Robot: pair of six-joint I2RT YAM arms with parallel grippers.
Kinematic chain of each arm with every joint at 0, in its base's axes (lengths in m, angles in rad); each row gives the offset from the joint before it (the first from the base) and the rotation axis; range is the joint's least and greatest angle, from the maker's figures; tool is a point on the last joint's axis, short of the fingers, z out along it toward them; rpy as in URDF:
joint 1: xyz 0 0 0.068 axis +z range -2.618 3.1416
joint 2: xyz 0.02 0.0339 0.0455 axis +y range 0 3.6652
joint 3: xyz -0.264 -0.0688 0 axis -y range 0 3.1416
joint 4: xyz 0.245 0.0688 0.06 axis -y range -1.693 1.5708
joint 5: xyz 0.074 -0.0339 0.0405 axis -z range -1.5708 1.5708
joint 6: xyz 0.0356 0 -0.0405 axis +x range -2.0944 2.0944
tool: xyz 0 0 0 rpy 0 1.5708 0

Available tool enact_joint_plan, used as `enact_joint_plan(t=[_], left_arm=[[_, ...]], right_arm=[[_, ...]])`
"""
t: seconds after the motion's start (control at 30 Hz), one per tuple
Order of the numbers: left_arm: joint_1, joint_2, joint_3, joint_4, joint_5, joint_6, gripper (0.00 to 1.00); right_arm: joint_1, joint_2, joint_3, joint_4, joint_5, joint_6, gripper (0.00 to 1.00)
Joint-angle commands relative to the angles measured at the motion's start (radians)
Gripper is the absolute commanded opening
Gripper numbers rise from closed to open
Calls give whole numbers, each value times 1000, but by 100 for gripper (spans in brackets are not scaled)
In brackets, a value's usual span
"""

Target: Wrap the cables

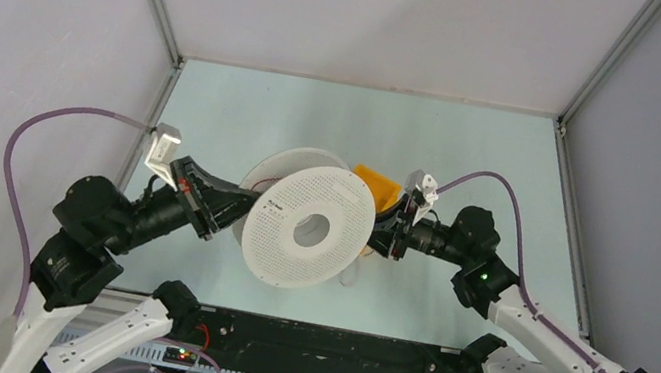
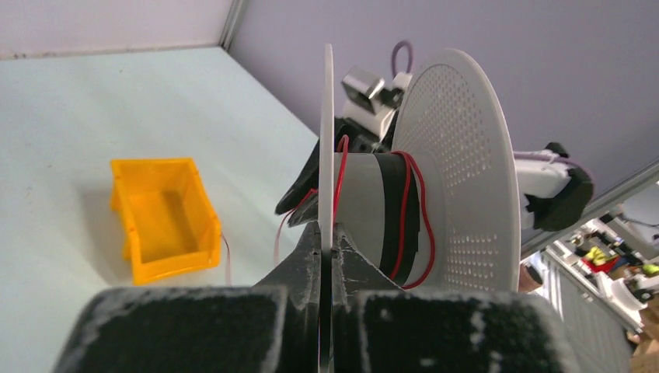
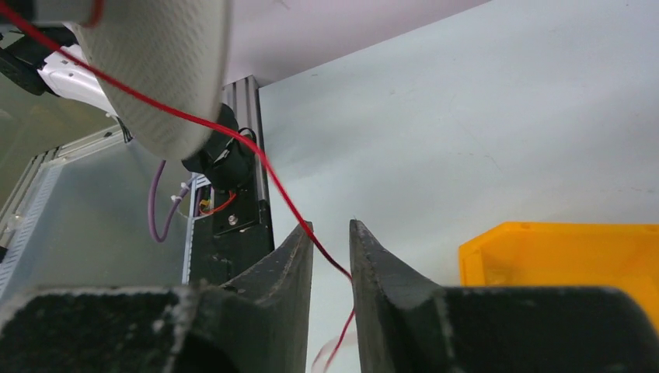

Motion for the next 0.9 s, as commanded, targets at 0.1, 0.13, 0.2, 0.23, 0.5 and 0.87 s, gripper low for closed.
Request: enact_joint_plan(t=[0.1, 0.13, 0.2, 0.23, 0.5, 0.87], left_arm=[[-3, -41, -29, 216, -41, -124, 0], [-3, -41, -30, 226, -45, -128, 0], [-3, -41, -30, 238, -55, -138, 0], [-2, -41, -29, 241, -60, -141, 0], [-2, -84, -57, 299, -224, -179, 0], [-3, -124, -174, 445, -377, -286, 0]], right_arm=[[49, 88, -24, 190, -1, 17, 37], [55, 99, -25, 199, 4, 17, 38], [73, 131, -27, 224, 14, 24, 38], [86, 149, -28, 238, 20, 27, 38], [152, 202, -121, 375, 110, 93, 29], [297, 355, -220, 605, 280, 163, 25]])
